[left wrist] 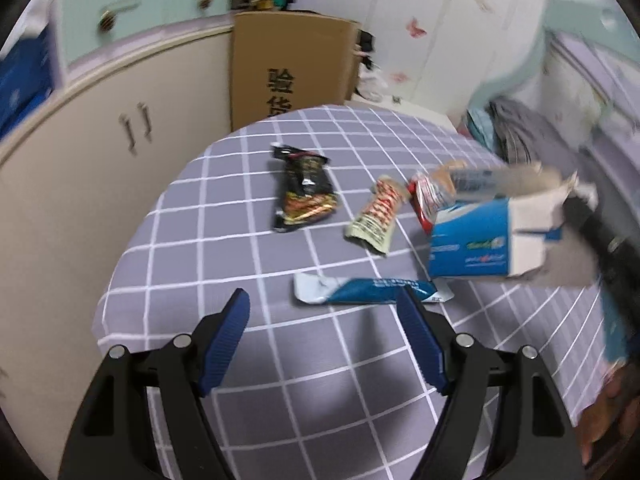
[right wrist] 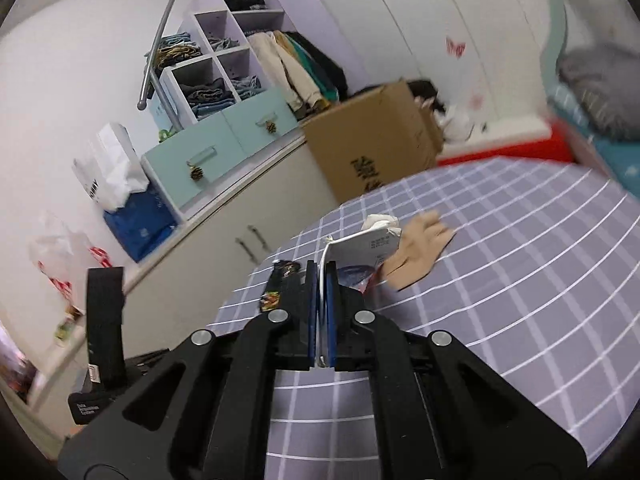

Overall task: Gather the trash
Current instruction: 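Grasp the white card with the right gripper while the left gripper grasps the blue tube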

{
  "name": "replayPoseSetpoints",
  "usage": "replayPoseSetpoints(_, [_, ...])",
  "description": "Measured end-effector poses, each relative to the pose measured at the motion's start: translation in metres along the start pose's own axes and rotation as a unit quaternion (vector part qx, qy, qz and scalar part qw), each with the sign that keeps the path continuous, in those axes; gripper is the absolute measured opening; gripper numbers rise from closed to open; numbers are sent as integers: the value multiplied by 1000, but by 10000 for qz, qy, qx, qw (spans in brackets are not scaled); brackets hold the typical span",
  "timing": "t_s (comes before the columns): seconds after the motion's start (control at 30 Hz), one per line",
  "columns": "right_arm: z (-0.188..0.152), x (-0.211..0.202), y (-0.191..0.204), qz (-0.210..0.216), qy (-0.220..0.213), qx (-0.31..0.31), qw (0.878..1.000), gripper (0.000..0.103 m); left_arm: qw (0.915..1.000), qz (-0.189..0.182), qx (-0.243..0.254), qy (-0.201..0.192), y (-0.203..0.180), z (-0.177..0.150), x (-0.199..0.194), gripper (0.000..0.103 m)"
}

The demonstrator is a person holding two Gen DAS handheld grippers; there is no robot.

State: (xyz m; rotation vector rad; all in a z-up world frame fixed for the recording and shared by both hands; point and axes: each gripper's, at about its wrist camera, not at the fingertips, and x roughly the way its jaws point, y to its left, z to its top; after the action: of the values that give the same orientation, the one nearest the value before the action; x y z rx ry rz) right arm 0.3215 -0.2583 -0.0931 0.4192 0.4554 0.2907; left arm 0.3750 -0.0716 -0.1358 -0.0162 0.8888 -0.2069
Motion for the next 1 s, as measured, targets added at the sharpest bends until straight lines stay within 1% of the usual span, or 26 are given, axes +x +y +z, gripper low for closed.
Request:
replayPoseSetpoints(0.1, [0, -5, 0, -140, -59, -151, 9998, 4, 9985, 149, 499, -145, -14, 0, 3, 74])
replayPoseSetpoints(0.17, [0, -9, 0, -247, -100, -273, 9993, 4, 9954, 211, 887, -288, -24, 1, 3, 74])
replayPoseSetpoints(0.2, [0, -11, 1, -314, -140, -327, 9989, 4, 9943, 214, 1002, -306, -27, 0, 2, 74])
replayPoseSetpoints(0.23, [0, -14, 0, -354, -163, -383, 9985, 4, 9929, 241, 1137, -238, -31, -1, 4, 74])
replayPoseSetpoints(0.27, [0, -17, 0, -394, -205, -433, 9981, 4, 9921, 246, 1218, -189, -33, -2, 4, 74])
replayPoseSetpoints(0.33, [0, -20, 3, -546, -242, -604, 9964, 4, 9908, 245, 1307, -233, -36, -5, 2, 74])
replayPoseSetpoints(0.37, [-1, -21, 3, -563, -249, -648, 9960, 4, 9906, 269, 1319, -255, -35, -6, 1, 74])
replayPoseSetpoints(0.43, [-3, -22, 3, -524, -203, -656, 9963, 4, 9886, 180, 1456, -337, -36, -7, -2, 74])
replayPoseSetpoints(0.57, [-6, -22, 0, -479, -120, -626, 9968, 4, 9792, 299, 2000, -174, -41, -8, 5, 74])
replayPoseSetpoints(0.63, [-6, -19, 0, -443, -72, -611, 9971, 4, 9760, 330, 2143, -191, -45, -7, 8, 74])
replayPoseSetpoints(0.7, [-8, -18, 3, -434, -48, -612, 9972, 4, 9753, 322, 2174, -220, -47, -6, 9, 74])
replayPoseSetpoints(0.87, [-7, -16, 6, -406, -28, -658, 9970, 4, 9689, 374, 2439, -180, -60, -5, 16, 74])
replayPoseSetpoints(0.93, [-7, -16, 7, -406, -27, -659, 9970, 4, 9700, 272, 2411, -114, -62, -4, 17, 74])
replayPoseSetpoints(0.97, [-7, -16, 8, -413, -28, -655, 9970, 4, 9719, 186, 2345, -57, -61, -4, 17, 68])
replayPoseSetpoints(1.0, [-7, -16, 8, -414, -27, -645, 9971, 4, 9746, -29, 2238, 37, -60, -3, 17, 55])
